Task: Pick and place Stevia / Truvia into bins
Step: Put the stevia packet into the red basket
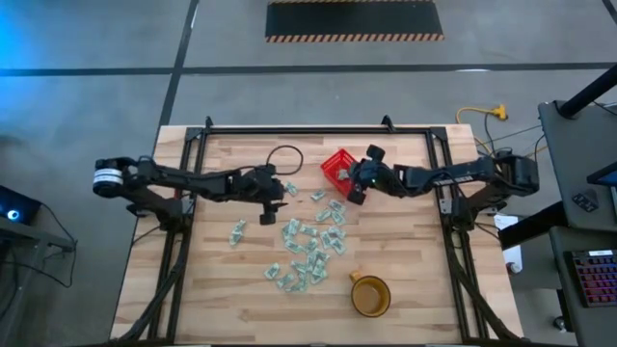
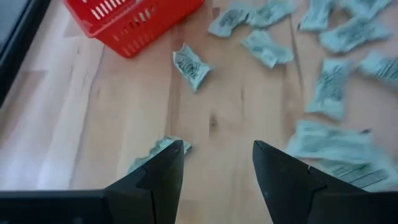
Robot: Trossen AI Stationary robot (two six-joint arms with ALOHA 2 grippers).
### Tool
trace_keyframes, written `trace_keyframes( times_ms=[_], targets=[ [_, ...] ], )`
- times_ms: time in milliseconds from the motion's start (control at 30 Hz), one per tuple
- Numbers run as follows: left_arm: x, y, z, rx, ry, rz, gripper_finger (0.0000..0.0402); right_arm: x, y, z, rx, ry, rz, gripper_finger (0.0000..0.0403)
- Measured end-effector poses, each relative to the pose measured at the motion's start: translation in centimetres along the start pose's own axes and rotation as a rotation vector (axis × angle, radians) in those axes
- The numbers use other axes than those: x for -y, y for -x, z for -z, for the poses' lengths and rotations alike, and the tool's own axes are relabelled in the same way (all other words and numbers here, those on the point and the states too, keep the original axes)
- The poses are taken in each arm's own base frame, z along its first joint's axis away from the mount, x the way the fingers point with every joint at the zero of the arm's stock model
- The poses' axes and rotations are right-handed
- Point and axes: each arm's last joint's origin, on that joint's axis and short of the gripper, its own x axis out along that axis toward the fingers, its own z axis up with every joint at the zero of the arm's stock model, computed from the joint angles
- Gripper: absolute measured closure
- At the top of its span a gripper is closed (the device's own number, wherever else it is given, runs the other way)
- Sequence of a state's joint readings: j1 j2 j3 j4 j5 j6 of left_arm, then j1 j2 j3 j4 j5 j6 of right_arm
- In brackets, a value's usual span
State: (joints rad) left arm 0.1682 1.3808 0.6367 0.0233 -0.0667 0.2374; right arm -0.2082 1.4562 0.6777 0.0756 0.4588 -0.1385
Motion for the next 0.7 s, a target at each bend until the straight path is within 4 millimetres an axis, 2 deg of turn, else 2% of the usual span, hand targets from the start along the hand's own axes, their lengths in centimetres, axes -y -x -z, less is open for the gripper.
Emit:
trace_keyframes(
  times_ms=[100,300,500,700],
  targets=[
    [0.0,-1.2,0.2,-0.011,-0.119,-0.037,0.0226,-0.5,0.6,-0.3,0.028,0.033,-0.068,0.0286],
    [-0.7,-4.0,0.2,-0.04,-0.274,-0.142,0.0226,-1.7,2.9,-1.4,0.155,0.07,-0.413,0.0287],
    [-2.8,-5.7,-0.2,-0.205,-0.249,-0.122,0.0226,-2.7,6.0,-2.0,0.22,0.032,-0.659,0.0296],
    [-4.5,-5.8,-0.4,-0.333,-0.182,-0.021,0.0226,-3.9,8.4,-2.0,0.25,0.059,-0.736,0.0304]
  ],
)
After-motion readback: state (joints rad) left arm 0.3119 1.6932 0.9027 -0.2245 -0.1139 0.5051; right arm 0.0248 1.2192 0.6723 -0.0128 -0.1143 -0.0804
